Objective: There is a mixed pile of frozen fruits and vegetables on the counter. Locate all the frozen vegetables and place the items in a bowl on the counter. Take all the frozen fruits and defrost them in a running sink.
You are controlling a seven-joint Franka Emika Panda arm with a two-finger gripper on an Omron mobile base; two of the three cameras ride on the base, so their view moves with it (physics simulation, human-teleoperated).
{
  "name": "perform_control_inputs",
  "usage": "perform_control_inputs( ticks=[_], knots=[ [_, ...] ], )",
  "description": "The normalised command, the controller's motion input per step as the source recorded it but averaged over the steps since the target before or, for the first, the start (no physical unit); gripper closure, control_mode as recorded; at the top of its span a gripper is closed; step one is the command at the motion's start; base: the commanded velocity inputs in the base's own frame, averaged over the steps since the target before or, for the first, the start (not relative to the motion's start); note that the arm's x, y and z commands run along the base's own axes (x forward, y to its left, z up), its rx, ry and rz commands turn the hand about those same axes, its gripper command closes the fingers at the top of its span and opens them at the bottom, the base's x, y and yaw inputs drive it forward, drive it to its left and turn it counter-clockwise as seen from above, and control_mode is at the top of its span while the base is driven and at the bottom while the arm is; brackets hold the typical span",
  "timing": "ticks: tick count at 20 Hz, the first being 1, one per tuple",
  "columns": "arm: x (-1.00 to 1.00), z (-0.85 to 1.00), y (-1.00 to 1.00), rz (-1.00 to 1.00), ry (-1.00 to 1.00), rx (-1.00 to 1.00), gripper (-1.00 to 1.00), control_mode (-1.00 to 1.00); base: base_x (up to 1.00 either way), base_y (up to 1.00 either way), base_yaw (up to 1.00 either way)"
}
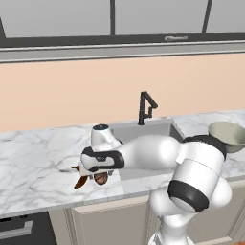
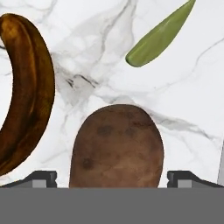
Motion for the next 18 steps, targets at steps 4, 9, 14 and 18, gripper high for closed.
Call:
perform_control_inputs(
  ticks=[4,9,14,18],
  knots=[
    [0.06,-0.12,0.02,0.0,0.0,0.0,-1.0,-1.0,0.0,0.0,0.0],
    [0.01,-0.12,0.06,0.0,0.0,0.0,1.0,-1.0,0.0,0.0,0.0],
    [-0.02,0.03,-0.03,0.0,0.0,0.0,1.0,-1.0,0.0,0.0,0.0],
    [-0.06,0.29,-0.09,0.0,0.0,0.0,1.0,-1.0,0.0,0.0,0.0]
  ],
)
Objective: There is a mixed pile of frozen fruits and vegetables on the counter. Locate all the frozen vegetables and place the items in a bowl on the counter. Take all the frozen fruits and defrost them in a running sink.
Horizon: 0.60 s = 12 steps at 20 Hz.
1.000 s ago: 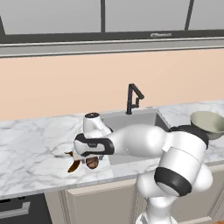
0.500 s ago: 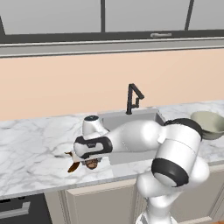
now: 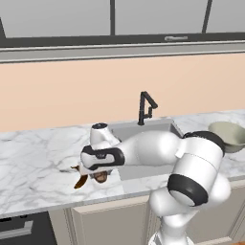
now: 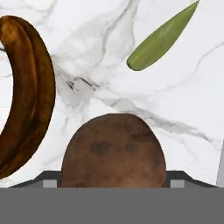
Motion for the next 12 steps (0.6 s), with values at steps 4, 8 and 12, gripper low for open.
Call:
perform_control_inputs(
  ticks=[4,8,12],
  knots=[
    [-0.1,0.33,-0.15,-0.01,-0.01,0.0,1.0,-1.0,0.0,0.0,0.0],
    [-0.08,0.31,-0.12,-0.02,0.0,0.0,1.0,-1.0,0.0,0.0,0.0],
    [-0.03,0.28,-0.17,-0.02,0.03,-0.04,1.0,-1.0,0.0,0.0,0.0]
  ],
)
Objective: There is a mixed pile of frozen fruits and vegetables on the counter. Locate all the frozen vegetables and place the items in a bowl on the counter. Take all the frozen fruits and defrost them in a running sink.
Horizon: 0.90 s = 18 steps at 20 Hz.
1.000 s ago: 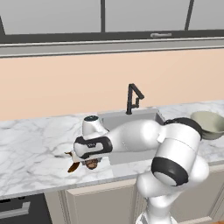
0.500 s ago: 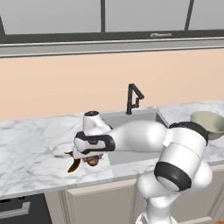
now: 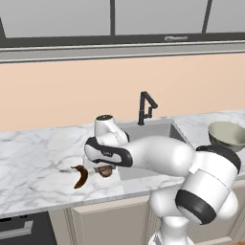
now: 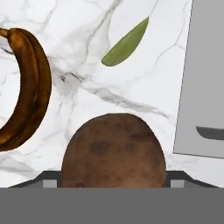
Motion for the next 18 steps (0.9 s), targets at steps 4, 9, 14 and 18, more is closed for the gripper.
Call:
perform_control_inputs(
  ticks=[4,9,14,18],
  knots=[
    [-0.07,0.26,-0.4,-0.05,0.04,-0.03,1.0,-1.0,0.0,0.0,0.0],
    [-0.02,0.34,-0.34,-0.08,0.02,-0.01,1.0,-1.0,0.0,0.0,0.0],
    [0.0,0.26,-0.41,-0.07,0.05,-0.03,1.0,-1.0,0.0,0.0,0.0],
    [-0.03,0.18,-0.42,-0.08,0.02,-0.01,1.0,-1.0,0.0,0.0,0.0]
  ],
)
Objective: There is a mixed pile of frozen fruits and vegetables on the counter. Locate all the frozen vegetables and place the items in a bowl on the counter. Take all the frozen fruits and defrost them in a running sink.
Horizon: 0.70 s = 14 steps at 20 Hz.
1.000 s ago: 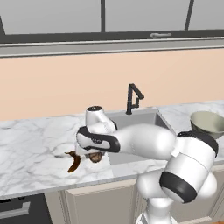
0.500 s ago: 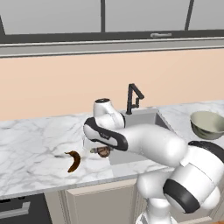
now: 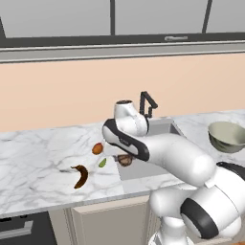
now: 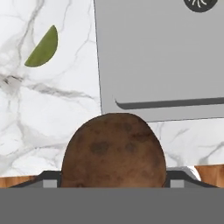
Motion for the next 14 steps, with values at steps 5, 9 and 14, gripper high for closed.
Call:
perform_control_inputs(
  ticks=[5,9,14],
  knots=[
    [-0.03,0.16,-0.43,-0.06,0.01,0.01,1.0,-1.0,0.0,0.0,0.0],
    [-0.03,0.15,-0.46,-0.05,0.01,0.01,1.0,-1.0,0.0,0.0,0.0],
    [-0.04,0.15,-0.46,-0.06,0.01,0.0,1.0,-1.0,0.0,0.0,0.0]
  ],
)
